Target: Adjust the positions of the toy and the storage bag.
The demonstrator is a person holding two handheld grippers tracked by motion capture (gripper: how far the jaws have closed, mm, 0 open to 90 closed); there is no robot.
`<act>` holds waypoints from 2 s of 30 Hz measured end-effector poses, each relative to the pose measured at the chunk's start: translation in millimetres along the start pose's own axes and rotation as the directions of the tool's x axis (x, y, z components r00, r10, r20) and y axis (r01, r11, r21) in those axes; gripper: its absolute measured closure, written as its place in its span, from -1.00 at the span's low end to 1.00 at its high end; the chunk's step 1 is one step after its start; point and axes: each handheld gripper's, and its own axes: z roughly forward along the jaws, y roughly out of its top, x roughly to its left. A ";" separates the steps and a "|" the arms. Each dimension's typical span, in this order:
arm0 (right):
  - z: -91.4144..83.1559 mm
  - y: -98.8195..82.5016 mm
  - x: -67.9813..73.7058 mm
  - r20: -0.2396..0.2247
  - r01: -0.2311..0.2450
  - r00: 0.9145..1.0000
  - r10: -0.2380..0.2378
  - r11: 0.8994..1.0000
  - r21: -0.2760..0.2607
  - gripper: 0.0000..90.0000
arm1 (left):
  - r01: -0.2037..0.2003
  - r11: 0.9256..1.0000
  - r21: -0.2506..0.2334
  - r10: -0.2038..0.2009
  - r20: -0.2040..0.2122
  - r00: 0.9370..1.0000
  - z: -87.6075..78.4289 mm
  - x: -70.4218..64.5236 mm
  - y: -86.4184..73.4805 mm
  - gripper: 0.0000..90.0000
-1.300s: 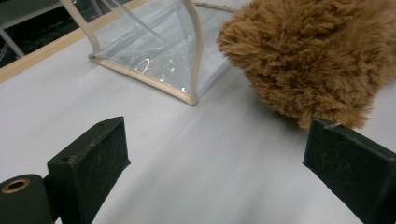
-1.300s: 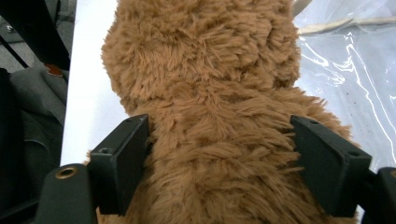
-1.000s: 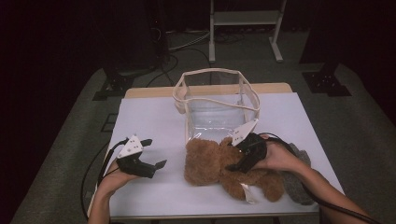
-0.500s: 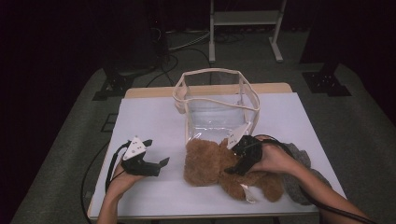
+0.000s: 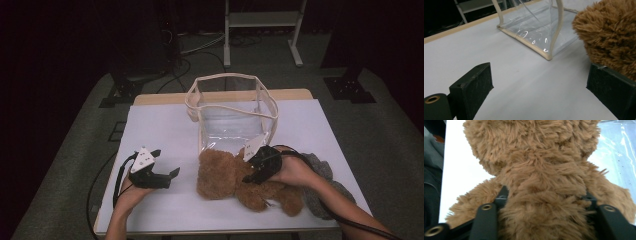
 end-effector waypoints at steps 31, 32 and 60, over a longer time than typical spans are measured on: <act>-66.7 19.1 -6.7 -0.049 -0.086 0.996 0.079 0.984 -0.154 0.39 | 0.015 1.000 0.007 -0.015 0.000 1.000 -3.0 7.0 -2.1 -0.87; -69.8 21.3 -6.3 -0.050 -0.081 0.996 0.074 0.983 -0.163 0.39 | 0.014 1.000 0.008 -0.014 -0.001 1.000 -2.7 6.9 -2.2 -0.87; -150.1 114.9 -14.1 -0.075 -0.012 0.997 -0.007 0.967 -0.255 0.41 | 0.028 1.000 0.003 -0.028 0.008 1.000 -3.8 11.8 -4.1 -0.87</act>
